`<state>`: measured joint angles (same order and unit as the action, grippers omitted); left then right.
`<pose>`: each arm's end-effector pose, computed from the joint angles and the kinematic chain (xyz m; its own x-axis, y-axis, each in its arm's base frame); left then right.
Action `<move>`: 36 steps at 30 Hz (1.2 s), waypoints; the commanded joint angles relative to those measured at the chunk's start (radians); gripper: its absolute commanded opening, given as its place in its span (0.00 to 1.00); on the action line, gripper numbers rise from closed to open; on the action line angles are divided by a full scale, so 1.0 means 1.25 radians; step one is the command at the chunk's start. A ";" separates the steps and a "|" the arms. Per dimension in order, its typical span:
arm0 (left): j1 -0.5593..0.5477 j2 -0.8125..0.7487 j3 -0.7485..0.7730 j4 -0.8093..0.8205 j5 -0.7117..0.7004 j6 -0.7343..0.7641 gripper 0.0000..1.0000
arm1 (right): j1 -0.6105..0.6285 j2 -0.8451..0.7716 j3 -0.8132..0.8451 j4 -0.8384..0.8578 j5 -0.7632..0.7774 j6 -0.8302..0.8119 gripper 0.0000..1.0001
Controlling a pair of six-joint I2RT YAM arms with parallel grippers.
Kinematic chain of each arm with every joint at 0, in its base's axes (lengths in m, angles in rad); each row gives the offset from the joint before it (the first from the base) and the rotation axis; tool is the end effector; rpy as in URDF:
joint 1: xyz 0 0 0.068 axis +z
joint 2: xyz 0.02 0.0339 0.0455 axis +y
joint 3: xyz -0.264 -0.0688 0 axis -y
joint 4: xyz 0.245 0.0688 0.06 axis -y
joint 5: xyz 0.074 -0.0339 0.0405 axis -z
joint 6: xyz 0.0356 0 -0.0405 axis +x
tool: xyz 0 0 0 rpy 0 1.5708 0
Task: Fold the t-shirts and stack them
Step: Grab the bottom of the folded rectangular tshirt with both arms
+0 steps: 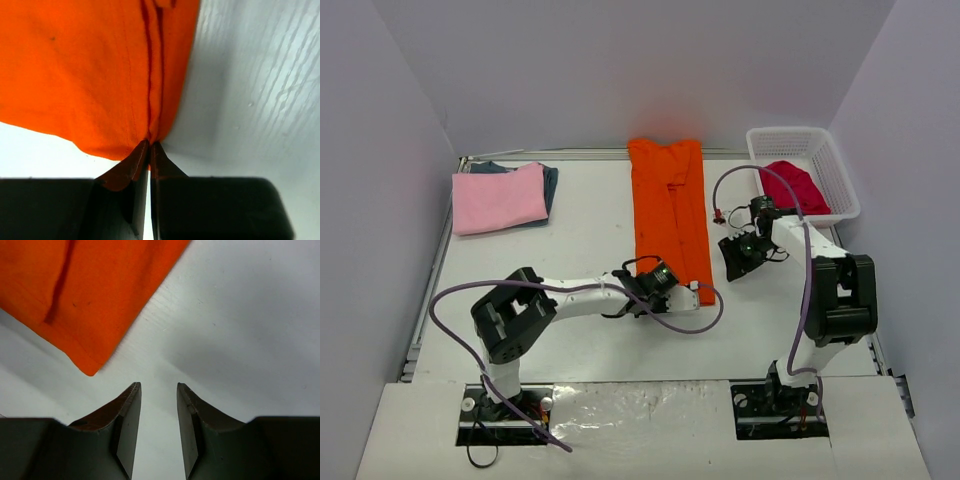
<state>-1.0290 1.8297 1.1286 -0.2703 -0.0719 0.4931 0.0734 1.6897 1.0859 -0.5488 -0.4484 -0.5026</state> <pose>0.1957 -0.3202 0.1661 0.0196 0.8831 -0.4689 0.9359 0.1488 0.3193 0.3281 0.0396 0.1890 -0.6822 -0.4854 -0.5467 -0.6508 0.7440 0.1515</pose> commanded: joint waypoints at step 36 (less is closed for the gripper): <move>0.243 0.044 0.214 -0.408 0.616 0.009 0.02 | 0.201 -0.381 -0.283 0.052 -0.235 -0.473 0.48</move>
<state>-0.7235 1.8874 1.3598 -0.7372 0.6571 0.4908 0.2844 1.1866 0.7437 -0.4835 -0.7673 -1.0851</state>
